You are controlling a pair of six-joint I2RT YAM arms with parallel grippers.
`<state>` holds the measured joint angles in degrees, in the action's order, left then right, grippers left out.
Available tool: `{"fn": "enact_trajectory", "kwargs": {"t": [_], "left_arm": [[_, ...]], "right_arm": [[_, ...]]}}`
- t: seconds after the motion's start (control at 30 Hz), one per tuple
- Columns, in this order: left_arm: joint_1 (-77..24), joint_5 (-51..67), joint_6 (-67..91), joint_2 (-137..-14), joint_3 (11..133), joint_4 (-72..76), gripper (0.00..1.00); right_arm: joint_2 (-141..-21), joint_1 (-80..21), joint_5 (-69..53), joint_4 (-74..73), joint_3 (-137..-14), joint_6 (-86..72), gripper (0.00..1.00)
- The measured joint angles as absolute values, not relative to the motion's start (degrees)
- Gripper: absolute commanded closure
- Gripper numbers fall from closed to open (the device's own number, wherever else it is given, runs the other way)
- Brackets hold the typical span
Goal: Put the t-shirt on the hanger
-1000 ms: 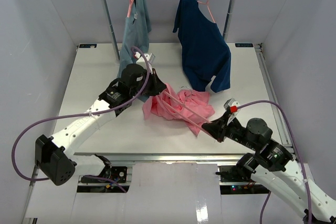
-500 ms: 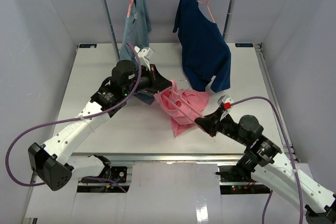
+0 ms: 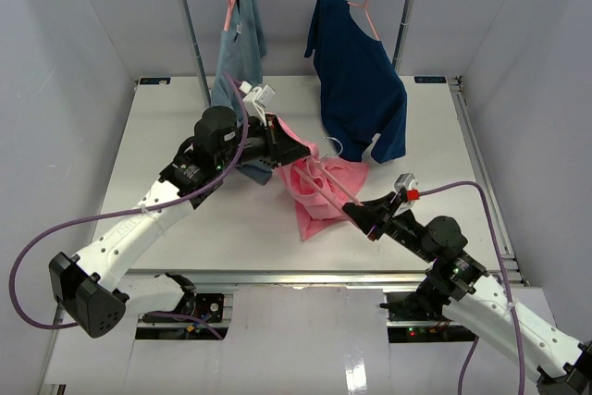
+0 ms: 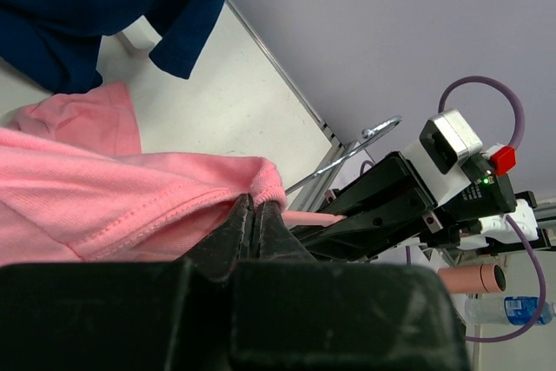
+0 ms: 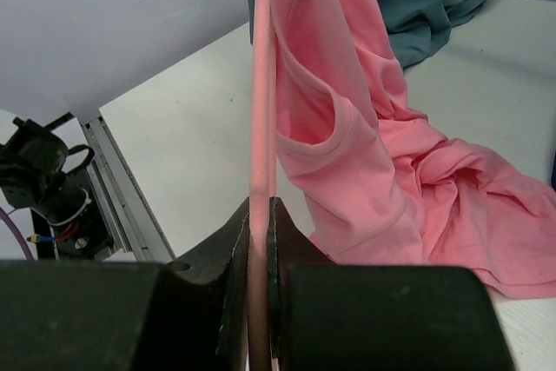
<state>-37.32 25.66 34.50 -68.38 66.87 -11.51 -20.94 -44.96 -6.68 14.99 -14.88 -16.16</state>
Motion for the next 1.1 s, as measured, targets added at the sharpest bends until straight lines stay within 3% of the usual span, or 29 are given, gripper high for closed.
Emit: {"fn": "enact_trajectory", "kwargs": {"t": [0.5, 0.57, 0.63, 0.7, 0.9, 1.1], "left_arm": [[-41.1, 26.1, 34.5, -70.0, 64.9, -9.9, 1.00], [-41.8, 26.1, 34.4, -70.1, 64.9, -9.7, 0.86], [-42.2, 26.2, 34.2, -70.1, 65.0, -9.5, 0.57], [-42.5, 26.3, 33.8, -70.1, 65.1, -9.9, 0.39], [-44.4, 24.7, 30.9, -70.1, 67.4, -15.2, 0.19], [-44.7, 19.4, 25.2, -71.0, 72.8, -23.2, 0.17]], "right_arm": [[-23.8, -45.0, -3.9, 30.3, -10.1, -18.8, 0.92], [-24.3, -45.0, -3.7, 32.3, -9.6, -19.2, 0.92], [-24.1, -45.0, -3.6, 34.1, -8.6, -19.4, 0.92], [-23.2, -45.1, -3.0, 35.7, -7.2, -19.7, 0.92], [-16.9, -45.1, 1.0, 37.0, -2.7, -19.5, 0.92], [-11.9, -45.1, 3.8, 39.7, -1.9, -19.0, 0.92]]}}
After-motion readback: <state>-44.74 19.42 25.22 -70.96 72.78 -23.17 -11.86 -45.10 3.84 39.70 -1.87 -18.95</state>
